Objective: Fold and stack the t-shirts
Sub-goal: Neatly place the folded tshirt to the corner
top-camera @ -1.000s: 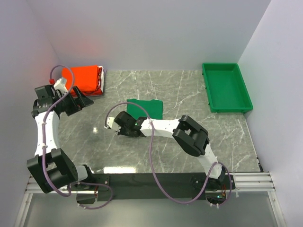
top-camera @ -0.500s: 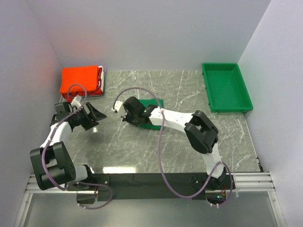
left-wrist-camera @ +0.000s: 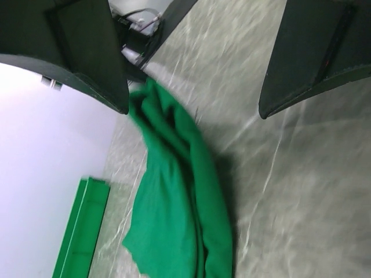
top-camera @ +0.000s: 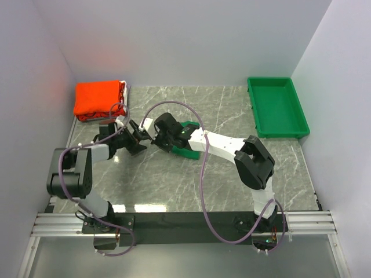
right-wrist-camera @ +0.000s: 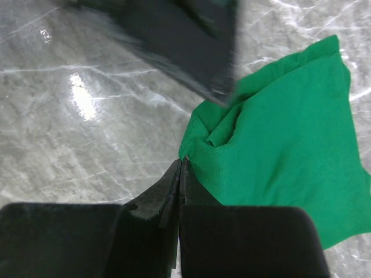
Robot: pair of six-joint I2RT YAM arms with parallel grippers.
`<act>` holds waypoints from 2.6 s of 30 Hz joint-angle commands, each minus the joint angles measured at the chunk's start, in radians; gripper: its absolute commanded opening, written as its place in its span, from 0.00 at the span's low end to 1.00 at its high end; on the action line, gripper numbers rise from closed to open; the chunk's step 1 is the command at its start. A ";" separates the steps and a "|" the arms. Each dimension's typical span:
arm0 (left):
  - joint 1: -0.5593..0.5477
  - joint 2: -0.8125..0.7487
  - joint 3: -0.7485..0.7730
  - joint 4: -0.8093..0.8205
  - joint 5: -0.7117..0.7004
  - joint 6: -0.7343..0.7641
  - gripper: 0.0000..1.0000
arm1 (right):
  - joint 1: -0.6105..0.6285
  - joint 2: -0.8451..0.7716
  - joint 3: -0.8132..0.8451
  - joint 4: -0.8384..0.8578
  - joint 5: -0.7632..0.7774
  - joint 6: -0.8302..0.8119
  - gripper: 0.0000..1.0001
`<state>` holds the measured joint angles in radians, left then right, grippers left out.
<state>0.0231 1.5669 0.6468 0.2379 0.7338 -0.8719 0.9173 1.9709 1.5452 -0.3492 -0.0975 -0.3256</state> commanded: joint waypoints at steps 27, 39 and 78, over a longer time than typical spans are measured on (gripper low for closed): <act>-0.262 0.384 0.304 0.091 -0.315 -0.337 0.72 | -0.005 0.095 0.144 0.136 0.133 0.168 0.00; -0.250 0.420 0.456 -0.057 -0.376 -0.158 0.25 | -0.023 0.040 0.135 0.049 0.180 0.158 0.38; -0.091 0.553 1.485 -0.629 -0.731 0.749 0.16 | -0.327 -0.218 -0.091 -0.077 0.101 0.134 0.66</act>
<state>-0.0666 2.1746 2.0632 -0.3988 0.0044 -0.1509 0.5976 1.7435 1.4342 -0.4168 0.0101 -0.1810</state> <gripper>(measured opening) 0.189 0.667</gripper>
